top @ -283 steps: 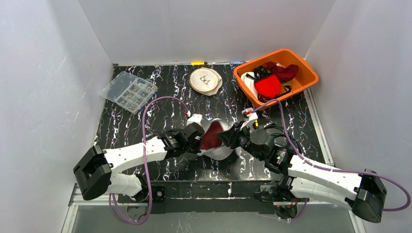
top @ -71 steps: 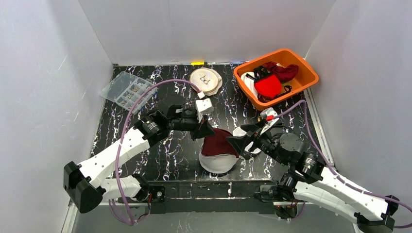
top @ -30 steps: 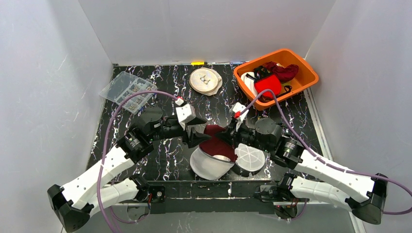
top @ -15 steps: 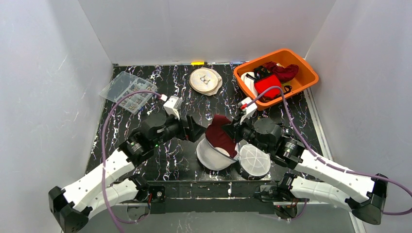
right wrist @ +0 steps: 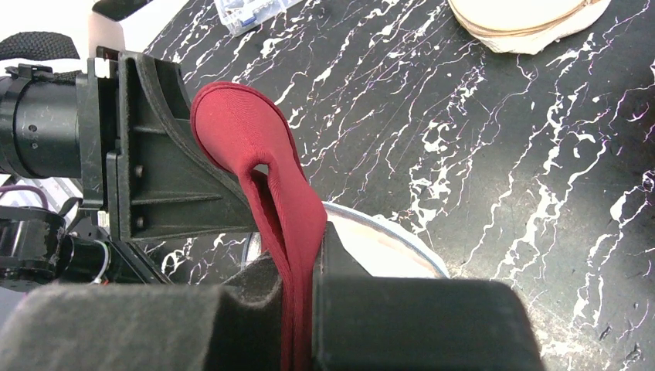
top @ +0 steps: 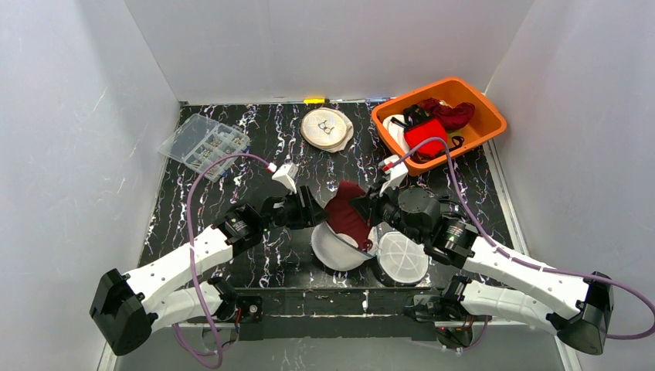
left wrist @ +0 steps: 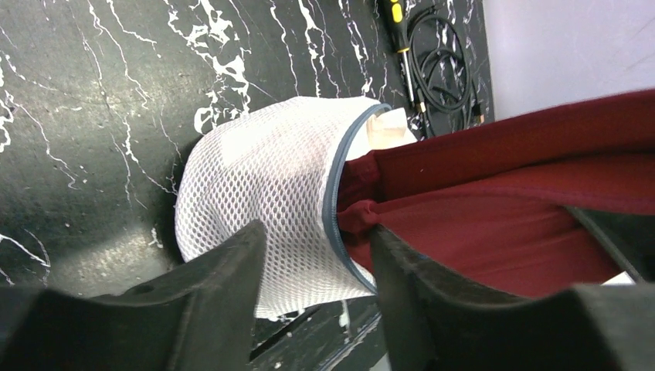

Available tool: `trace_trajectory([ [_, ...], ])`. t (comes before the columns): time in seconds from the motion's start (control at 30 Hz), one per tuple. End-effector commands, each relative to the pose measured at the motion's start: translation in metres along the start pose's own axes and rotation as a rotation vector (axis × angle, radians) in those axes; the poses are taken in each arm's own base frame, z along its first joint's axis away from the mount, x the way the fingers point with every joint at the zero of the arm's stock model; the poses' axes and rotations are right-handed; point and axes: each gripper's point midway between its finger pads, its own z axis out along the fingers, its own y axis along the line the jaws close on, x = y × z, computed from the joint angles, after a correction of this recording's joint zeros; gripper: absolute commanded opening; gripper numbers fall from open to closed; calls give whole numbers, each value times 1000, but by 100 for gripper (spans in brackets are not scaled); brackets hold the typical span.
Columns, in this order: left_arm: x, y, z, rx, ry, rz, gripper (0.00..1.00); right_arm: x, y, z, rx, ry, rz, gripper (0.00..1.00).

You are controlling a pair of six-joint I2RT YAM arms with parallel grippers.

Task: Unzip the laundry bag and remove the bra
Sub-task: Pick up the bra from the laundry bag.

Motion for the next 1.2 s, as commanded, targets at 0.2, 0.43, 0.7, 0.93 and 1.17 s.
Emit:
trace_trajectory([
  [0.2, 13, 1, -1, 13, 56, 24, 48, -25, 6, 2, -7, -106, 51, 1],
  [0.43, 27, 8, 6, -6, 127, 54, 36, -31, 4, -2, 10, -116, 46, 1],
  [0.7, 33, 19, 3, -37, 134, 75, 0, -53, -3, -15, 53, -161, 16, 1],
  [0.93, 30, 31, -1, -88, 102, 90, 0, -105, 2, -39, 65, -243, -43, 1],
  [1.17, 20, 31, -1, -73, 24, 111, 0, -146, 18, -54, 31, -294, -94, 1],
])
